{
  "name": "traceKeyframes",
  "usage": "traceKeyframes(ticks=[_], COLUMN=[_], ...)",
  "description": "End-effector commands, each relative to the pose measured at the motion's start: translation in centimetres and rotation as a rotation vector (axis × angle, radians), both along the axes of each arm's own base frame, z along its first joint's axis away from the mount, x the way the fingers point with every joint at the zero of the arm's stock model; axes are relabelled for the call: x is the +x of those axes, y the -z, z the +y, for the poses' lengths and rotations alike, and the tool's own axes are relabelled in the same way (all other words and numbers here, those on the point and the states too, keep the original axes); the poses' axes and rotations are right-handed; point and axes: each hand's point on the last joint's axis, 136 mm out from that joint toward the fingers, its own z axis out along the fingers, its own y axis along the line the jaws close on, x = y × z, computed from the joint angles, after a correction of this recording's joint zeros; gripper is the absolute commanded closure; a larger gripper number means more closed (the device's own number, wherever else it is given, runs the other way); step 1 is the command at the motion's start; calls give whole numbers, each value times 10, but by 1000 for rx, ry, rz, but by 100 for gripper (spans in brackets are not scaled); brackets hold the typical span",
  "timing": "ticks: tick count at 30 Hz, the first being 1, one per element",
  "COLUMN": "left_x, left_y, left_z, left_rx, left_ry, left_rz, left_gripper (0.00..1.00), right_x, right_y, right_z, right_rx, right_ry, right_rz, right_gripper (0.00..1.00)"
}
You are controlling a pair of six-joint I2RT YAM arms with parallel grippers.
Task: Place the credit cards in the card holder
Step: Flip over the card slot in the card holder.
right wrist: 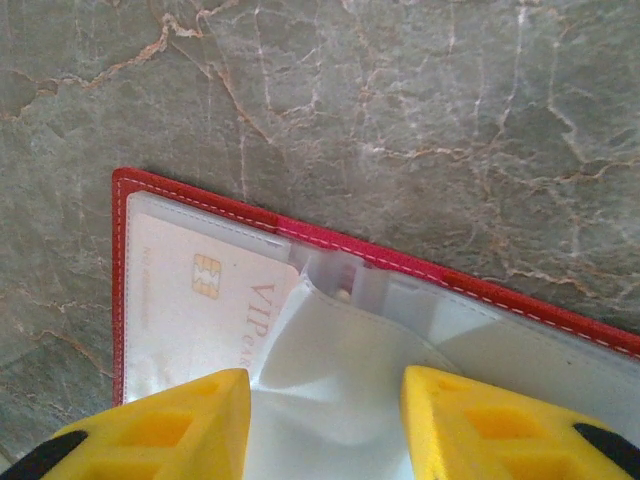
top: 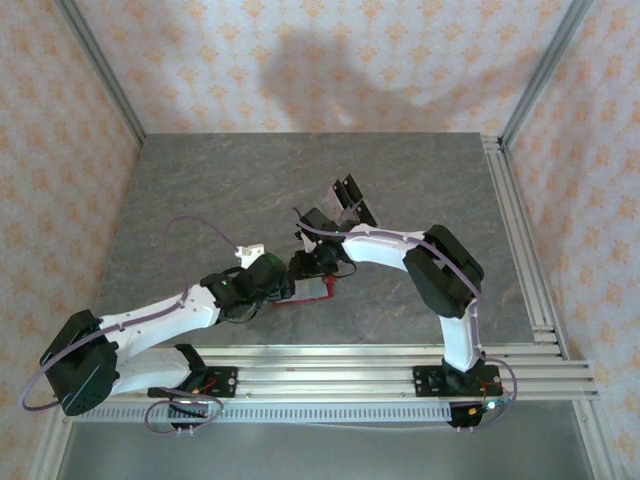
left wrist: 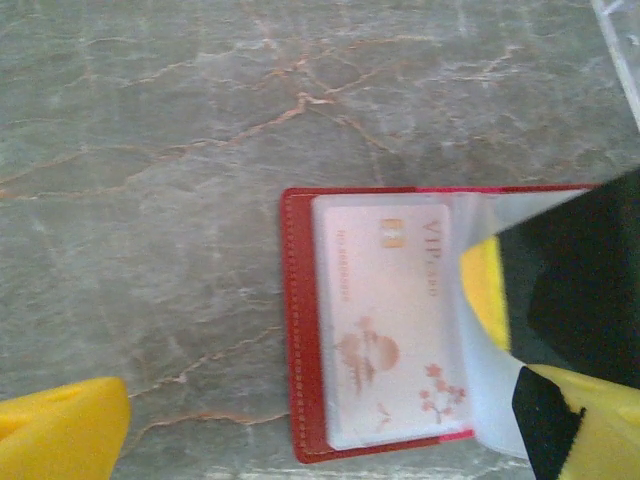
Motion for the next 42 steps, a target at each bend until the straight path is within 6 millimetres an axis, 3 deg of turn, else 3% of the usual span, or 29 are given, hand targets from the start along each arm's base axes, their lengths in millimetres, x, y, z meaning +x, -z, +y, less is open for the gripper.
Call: traceKeyframes(ticks=[1, 17, 29, 42], left_x=[3, -5, -11, -15], left_y=[0, 14, -8, 9], left_z=[-11, -32, -19, -36], left_rx=[-24, -4, -45, -68], left_ry=[9, 69, 38, 106], left_rz=[-18, -15, -122, -80], left_gripper=[0, 0, 0, 0], right_x=[-14, -13, -14, -13], right_y=[12, 10, 9, 8], right_z=[-7, -6, -7, -5], right_rx=[-30, -23, -22, -20], right_ry=[0, -1, -2, -3], right_rz=[50, 46, 44, 46], right_gripper=[56, 56, 56, 56])
